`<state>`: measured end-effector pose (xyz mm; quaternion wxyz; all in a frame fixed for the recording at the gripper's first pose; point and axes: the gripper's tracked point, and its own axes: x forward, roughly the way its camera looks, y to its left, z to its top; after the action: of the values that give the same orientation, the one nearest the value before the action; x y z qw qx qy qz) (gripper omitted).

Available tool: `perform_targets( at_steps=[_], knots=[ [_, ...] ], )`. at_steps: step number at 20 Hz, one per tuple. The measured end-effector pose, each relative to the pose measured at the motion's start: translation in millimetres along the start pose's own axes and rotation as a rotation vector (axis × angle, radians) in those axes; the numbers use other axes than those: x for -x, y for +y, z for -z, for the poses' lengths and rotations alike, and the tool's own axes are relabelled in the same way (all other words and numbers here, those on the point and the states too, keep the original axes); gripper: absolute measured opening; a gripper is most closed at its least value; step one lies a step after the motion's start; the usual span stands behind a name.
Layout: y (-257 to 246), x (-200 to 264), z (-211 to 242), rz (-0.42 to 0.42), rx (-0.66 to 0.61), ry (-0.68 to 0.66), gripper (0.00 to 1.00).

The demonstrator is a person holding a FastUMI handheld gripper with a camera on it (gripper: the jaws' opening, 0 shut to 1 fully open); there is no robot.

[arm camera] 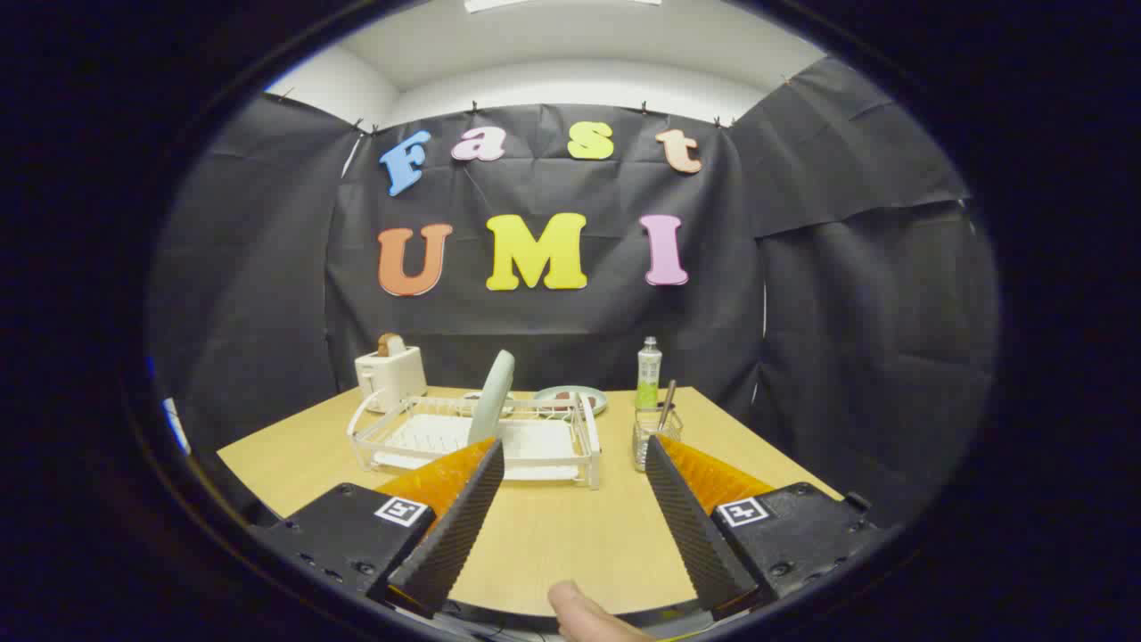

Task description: Take the plate from the dish rack, then take the spoon from the basket and place it into the plate.

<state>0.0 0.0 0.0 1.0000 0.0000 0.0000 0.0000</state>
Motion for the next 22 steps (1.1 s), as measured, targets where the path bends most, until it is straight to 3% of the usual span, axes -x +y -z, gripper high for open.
perform_targets(
  at_steps=[7,22],
  knots=[
    [1.7,6.5,-2.2,-0.025,-0.038,0.006,1.00],
    [-19.2,-14.6,-28.5,0.048,-0.024,-0.001,1.00]
  ],
)
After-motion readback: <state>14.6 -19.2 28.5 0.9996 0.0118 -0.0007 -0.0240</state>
